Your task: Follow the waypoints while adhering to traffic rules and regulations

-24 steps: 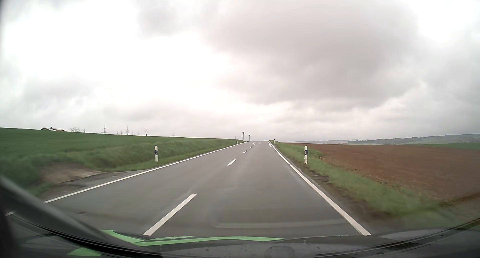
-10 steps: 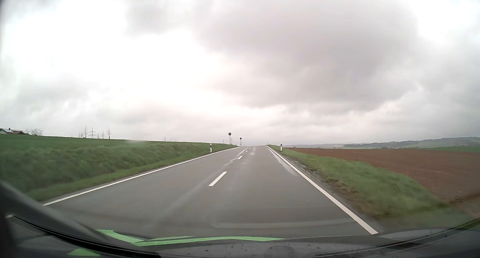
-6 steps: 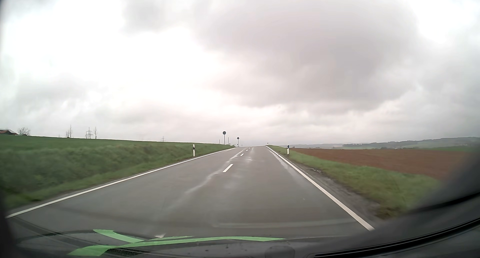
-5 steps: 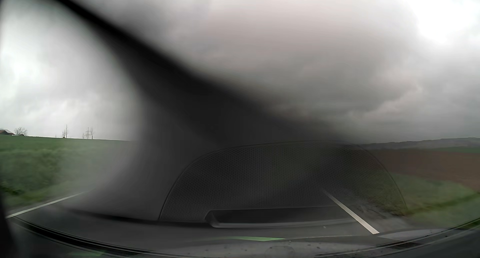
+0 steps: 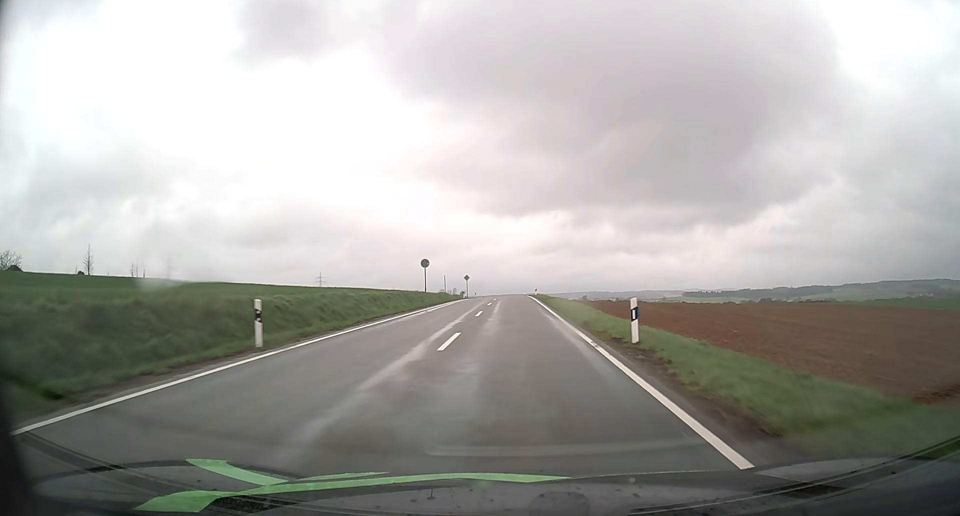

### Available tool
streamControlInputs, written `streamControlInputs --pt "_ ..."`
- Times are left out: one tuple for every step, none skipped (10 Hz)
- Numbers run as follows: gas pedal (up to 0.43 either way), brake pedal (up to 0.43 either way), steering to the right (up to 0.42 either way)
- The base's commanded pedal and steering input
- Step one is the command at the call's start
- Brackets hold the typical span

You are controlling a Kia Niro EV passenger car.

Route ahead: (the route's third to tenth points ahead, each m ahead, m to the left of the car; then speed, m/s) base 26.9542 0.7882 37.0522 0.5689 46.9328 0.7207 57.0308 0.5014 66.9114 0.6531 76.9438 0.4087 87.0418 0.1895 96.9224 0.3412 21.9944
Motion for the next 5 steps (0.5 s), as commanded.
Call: streamControlInputs --pt "0.000 0.000 0.001" --pt "0.000 0.000 0.000" --pt "0.000 0.000 0.000" --pt "0.000 0.000 0.000" --pt "0.000 0.000 0.000"
